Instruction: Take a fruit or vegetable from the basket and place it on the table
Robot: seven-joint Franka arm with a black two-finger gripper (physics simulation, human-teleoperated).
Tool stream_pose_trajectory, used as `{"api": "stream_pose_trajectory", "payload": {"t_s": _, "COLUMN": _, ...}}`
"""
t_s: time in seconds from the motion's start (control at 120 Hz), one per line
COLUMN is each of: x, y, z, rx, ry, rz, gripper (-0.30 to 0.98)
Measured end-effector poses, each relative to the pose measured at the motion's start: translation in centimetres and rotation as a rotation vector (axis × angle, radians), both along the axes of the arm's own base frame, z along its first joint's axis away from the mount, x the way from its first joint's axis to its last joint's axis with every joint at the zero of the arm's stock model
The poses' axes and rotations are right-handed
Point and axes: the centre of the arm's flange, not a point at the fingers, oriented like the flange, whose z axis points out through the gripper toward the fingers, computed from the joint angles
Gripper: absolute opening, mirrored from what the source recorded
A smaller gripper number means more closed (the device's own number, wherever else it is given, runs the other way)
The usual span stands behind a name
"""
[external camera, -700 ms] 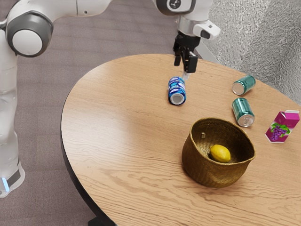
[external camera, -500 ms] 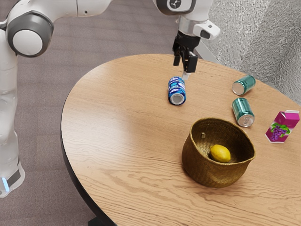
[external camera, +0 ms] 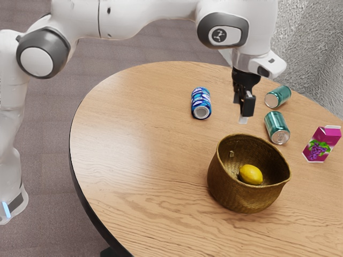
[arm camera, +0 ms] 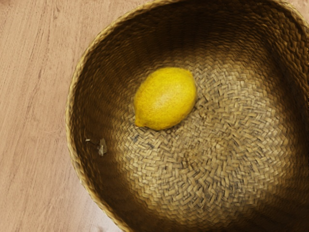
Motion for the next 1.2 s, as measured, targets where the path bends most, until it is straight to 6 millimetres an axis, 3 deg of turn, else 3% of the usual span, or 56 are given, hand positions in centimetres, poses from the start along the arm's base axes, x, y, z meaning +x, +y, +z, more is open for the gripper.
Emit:
{"api": "stream_pose_trajectory", "payload": {"t_s": 0.158, "x": 1.8, "y": -2.1, "z": -1.5, "rx": -0.007, "ry": -0.045, "rz": -0.028, "gripper": 0.69}}
{"api": "stream_pose_trajectory", "payload": {"t_s": 0.333, "x": 4.0, "y": -5.2, "z": -6.6, "rx": 0.014, "ry": -0.019, "rz": -0.068, "gripper": 0.69}}
{"api": "stream_pose_trajectory", "payload": {"t_s": 0.417, "x": 4.4, "y": -6.1, "z": -8.0, "rx": 0.021, "ry": -0.009, "rz": -0.081, "gripper": 0.69}}
{"api": "stream_pose_trajectory", "payload": {"t_s": 0.692, "x": 6.3, "y": -4.5, "z": -9.2, "rx": 0.033, "ry": -0.019, "rz": -0.057, "gripper": 0.69}}
{"api": "stream_pose_trajectory", "payload": {"t_s": 0.975, "x": 8.6, "y": -4.8, "z": -14.8, "rx": 0.046, "ry": 0.042, "rz": -0.060, "gripper": 0.69}}
{"api": "stream_pose_trajectory", "payload": {"t_s": 1.2, "x": 9.6, "y": -4.3, "z": -16.2, "rx": 0.047, "ry": 0.049, "rz": -0.055, "gripper": 0.69}}
